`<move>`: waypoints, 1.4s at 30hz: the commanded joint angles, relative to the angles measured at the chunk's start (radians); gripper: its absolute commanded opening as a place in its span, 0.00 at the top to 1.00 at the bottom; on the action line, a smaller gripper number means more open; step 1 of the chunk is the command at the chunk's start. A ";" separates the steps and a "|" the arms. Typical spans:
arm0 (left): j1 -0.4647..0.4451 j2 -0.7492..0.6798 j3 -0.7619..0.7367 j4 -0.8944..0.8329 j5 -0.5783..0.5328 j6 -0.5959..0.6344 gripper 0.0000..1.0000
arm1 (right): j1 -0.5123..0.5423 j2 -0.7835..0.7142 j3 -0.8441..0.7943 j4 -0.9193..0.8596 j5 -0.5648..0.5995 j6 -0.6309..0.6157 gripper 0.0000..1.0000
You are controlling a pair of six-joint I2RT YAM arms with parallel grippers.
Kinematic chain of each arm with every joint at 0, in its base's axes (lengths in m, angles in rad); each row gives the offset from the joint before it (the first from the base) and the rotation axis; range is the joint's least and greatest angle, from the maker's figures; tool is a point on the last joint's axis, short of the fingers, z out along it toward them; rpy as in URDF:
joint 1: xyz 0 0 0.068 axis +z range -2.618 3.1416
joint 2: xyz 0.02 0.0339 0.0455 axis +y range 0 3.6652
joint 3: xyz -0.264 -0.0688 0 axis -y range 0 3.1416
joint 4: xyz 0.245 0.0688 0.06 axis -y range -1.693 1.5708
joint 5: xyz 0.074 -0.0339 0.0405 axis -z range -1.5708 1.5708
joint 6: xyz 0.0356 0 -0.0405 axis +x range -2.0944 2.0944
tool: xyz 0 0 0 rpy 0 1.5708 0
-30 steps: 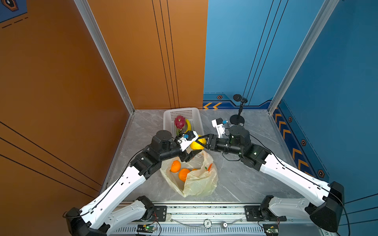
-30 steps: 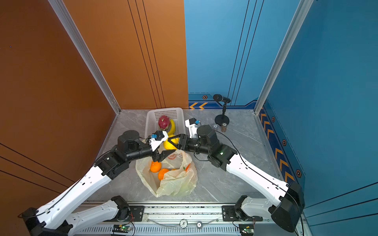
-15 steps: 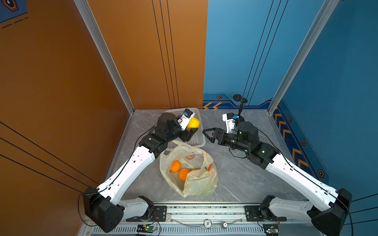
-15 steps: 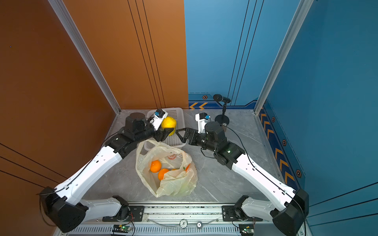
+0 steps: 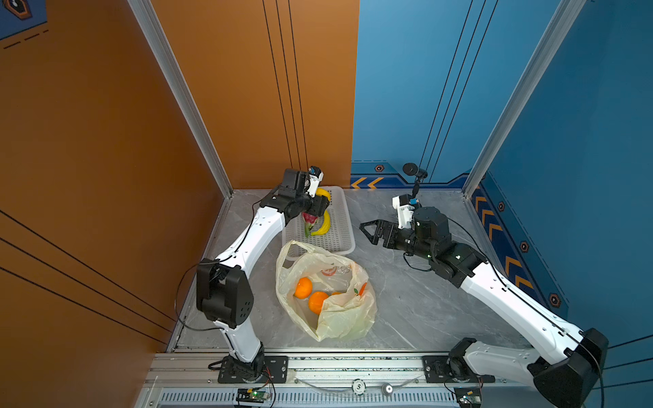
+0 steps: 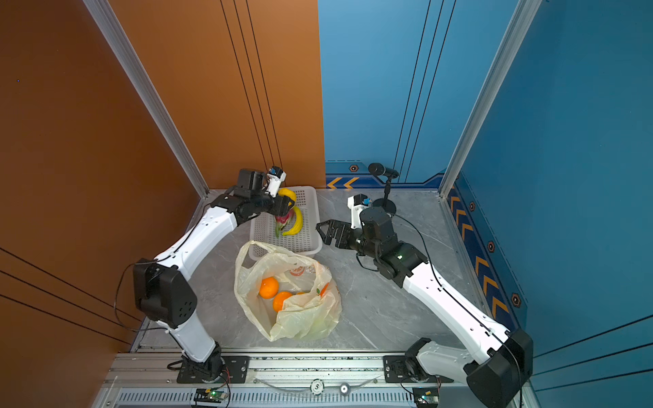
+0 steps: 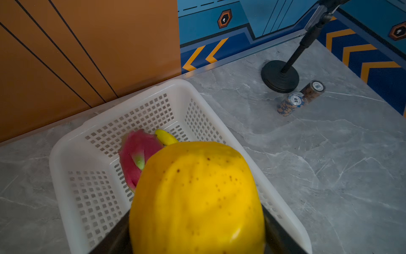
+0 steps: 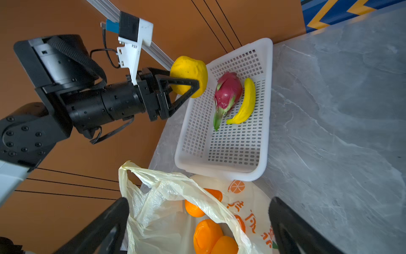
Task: Untie the knot of the plastic bag and take out the fruit
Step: 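Lower the grapefruit into the basket with the left gripper while the right waits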
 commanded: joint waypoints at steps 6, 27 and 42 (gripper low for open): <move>0.020 0.271 0.276 -0.176 0.035 -0.025 0.45 | -0.040 0.006 0.019 -0.053 -0.014 -0.034 0.00; 0.021 0.704 0.711 -0.282 0.064 -0.074 0.15 | -0.050 -0.065 -0.009 -0.057 -0.022 -0.007 0.00; -0.002 0.305 0.514 -0.282 0.052 -0.045 0.04 | 0.030 -0.160 -0.070 -0.074 0.044 0.023 0.00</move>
